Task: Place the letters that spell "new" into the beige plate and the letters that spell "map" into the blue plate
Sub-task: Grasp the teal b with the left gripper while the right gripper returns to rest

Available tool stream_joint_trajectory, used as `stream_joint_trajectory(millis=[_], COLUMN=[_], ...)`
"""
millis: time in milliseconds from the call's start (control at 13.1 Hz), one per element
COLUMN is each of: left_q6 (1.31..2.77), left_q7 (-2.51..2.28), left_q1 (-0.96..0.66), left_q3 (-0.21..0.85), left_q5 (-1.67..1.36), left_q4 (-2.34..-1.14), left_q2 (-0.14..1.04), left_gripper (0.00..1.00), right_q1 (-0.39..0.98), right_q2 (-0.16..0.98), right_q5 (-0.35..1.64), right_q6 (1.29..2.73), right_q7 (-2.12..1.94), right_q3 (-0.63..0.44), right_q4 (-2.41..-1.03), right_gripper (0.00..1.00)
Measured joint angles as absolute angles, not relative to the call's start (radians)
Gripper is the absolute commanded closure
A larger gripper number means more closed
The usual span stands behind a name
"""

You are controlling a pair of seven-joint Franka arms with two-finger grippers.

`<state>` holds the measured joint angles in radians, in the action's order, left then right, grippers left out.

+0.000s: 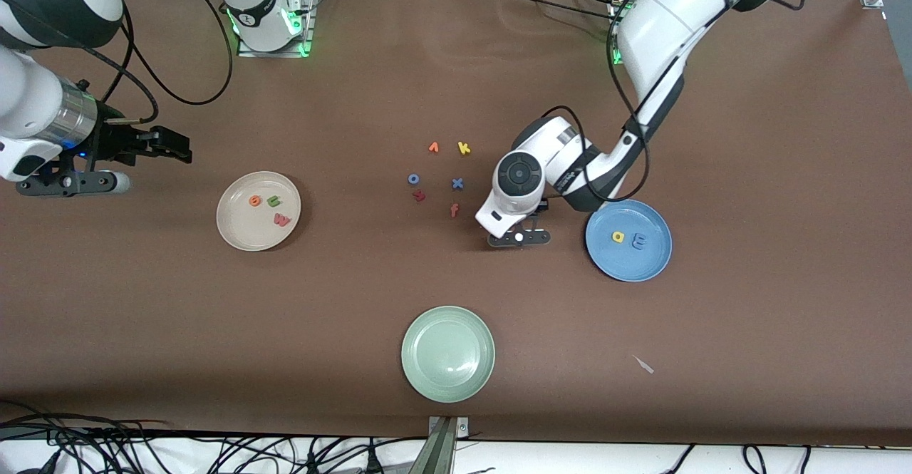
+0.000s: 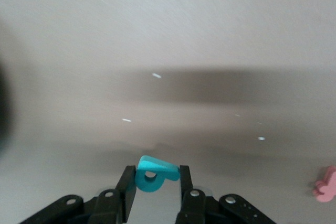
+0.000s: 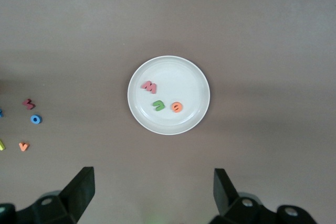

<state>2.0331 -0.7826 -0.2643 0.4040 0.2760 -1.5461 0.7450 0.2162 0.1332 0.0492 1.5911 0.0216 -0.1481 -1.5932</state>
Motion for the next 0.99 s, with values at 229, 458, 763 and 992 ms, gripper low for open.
stream_joint_trajectory(millis=[229,458,763,992], left_q6=[1.957,1.920,1.916,1.920], left_q7=[-0.627,-0.438,-0.237,-0.195], left_q1=[-0.180,-0.078,0.024,0.052], left_q3=[0.402,0.399,0.393,0.391], left_q5=[0.276,0.276,0.291,0.357], left_q4=[-1.546,-1.546,-1.553,-1.571], left_q2=[0.686,0.661,0.659,0.672], left_gripper=[0.79,0.79,0.76,0.73], right_q1=[0.207,0.206,0.203,0.196], right_q2=[0.129,0.113,0.089,0.084], right_q5=[0.032,0.028,0.028,0.027], right_q6=[1.607,1.647,1.664,1.663], right_q7=[0.022,0.023,0.023,0.023], right_q3=[-0.148,-0.145,-0.143,-0.143], right_q4=[-1.593,-1.600,-1.634,-1.642], right_gripper=[0.00,0.00,0.00,0.00])
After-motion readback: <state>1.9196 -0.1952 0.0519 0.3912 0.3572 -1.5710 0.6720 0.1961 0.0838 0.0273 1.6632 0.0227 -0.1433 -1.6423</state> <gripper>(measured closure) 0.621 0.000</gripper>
